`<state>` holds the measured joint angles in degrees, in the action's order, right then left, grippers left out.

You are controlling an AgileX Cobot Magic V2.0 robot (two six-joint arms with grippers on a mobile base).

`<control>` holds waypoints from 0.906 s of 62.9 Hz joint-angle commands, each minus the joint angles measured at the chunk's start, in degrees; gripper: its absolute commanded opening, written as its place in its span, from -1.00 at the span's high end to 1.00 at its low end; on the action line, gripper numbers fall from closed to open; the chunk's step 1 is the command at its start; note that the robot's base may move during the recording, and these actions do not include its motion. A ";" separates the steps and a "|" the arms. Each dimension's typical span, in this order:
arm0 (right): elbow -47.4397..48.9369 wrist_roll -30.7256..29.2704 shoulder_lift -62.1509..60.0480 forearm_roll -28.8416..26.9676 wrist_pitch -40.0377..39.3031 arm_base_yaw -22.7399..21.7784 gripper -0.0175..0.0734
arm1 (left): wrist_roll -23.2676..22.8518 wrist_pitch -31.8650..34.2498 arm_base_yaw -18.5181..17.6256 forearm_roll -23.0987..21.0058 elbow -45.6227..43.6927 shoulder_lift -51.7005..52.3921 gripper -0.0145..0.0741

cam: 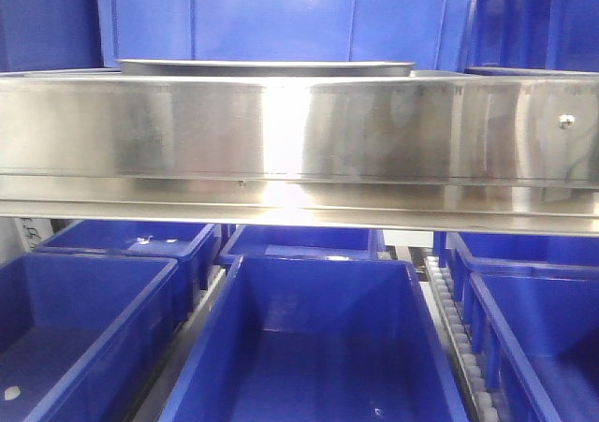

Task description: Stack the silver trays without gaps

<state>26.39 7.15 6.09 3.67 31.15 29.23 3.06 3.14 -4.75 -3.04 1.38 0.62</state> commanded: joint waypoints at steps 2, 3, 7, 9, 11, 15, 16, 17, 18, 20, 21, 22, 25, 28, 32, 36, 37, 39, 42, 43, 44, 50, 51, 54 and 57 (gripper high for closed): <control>1.54 -0.52 0.70 0.69 -5.11 -0.08 0.50 | 0.30 7.04 0.87 -0.46 0.08 2.19 0.77; 1.54 -0.52 0.70 0.69 -5.04 -0.08 0.50 | 0.30 6.74 0.87 -0.46 0.08 2.19 0.77; 1.54 -0.52 0.70 0.69 -5.10 -0.08 0.50 | 0.30 6.91 0.87 -0.46 0.08 2.19 0.77; 1.54 -0.52 0.70 0.69 -5.04 -0.08 0.50 | 0.30 6.91 0.87 -0.46 0.08 2.19 0.77; 1.54 -0.52 0.70 0.69 -5.04 -0.08 0.50 | 0.30 6.91 0.87 -0.46 0.08 2.19 0.77; 1.54 -0.52 0.70 0.69 -5.04 -0.08 0.50 | 0.30 6.91 0.87 -0.46 0.08 2.09 0.77; 1.54 -0.52 0.70 0.69 -5.04 -0.08 0.50 | 0.30 6.91 0.87 -0.46 0.08 2.09 0.77; 1.54 -0.52 0.70 0.69 -5.04 -0.08 0.50 | 0.30 6.91 0.87 -0.46 0.08 2.09 0.77; 1.54 -0.52 0.70 0.69 -5.04 -0.08 0.50 | 0.30 6.91 0.87 -0.46 0.08 2.09 0.77; 1.54 -0.52 0.70 0.69 -5.04 -0.08 0.50 | 0.30 6.91 0.87 -0.46 0.08 2.09 0.77; 1.54 -0.52 0.70 0.69 -5.04 -0.08 0.50 | 0.30 6.91 0.87 -0.46 0.08 2.09 0.77; 1.54 -0.52 0.70 0.69 -5.04 -0.08 0.50 | 0.30 6.91 0.87 -0.46 0.08 2.09 0.77; 1.54 -0.52 0.70 0.69 -5.04 -0.08 0.50 | 0.30 6.91 0.87 -0.46 0.08 2.09 0.77; 1.54 -0.52 0.70 0.69 -5.04 -0.08 0.50 | 0.30 6.91 0.87 -0.46 0.08 2.09 0.77; 1.54 -0.52 0.70 0.69 -5.04 -0.08 0.50 | 0.30 6.91 0.87 -0.46 0.08 2.09 0.77; 1.54 -0.52 0.70 0.69 -5.04 -0.08 0.50 | 0.30 6.91 0.87 -0.46 0.08 2.09 0.77; 1.54 -0.52 0.70 0.69 -5.04 -0.08 0.50 | 0.30 6.91 0.87 -0.46 0.08 2.09 0.77; 1.54 -0.52 0.70 0.69 -5.04 -0.08 0.50 | 0.30 6.91 0.87 -0.46 0.08 2.09 0.77; 1.54 -0.52 0.70 0.69 -5.04 -0.08 0.50 | 0.30 6.91 0.87 -0.46 0.08 2.09 0.78; 1.54 -0.52 0.70 0.69 -5.04 -0.08 0.50 | 0.30 6.91 0.87 -0.46 0.08 2.09 0.78; 1.54 -0.52 0.70 0.69 -5.04 -0.08 0.50 | 0.30 6.91 0.87 -0.46 0.08 2.09 0.78; 1.54 -0.52 0.70 0.75 -5.17 -0.08 0.50 | 0.30 6.91 0.87 -0.46 0.08 2.09 0.78; 1.54 -0.52 0.70 0.80 -5.17 -0.14 0.50 | 0.30 6.91 0.87 -0.46 0.08 2.09 0.78; 1.54 -0.58 0.70 1.04 -5.73 -0.63 0.50 | 0.30 6.91 0.87 -0.46 0.08 2.09 0.78; 1.54 -1.35 0.70 1.46 -5.89 -2.14 0.50 | 0.30 6.91 0.87 -0.46 0.08 2.09 0.78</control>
<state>26.39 6.88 6.09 3.89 31.09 28.98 3.06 4.63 -4.01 -3.04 1.68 0.62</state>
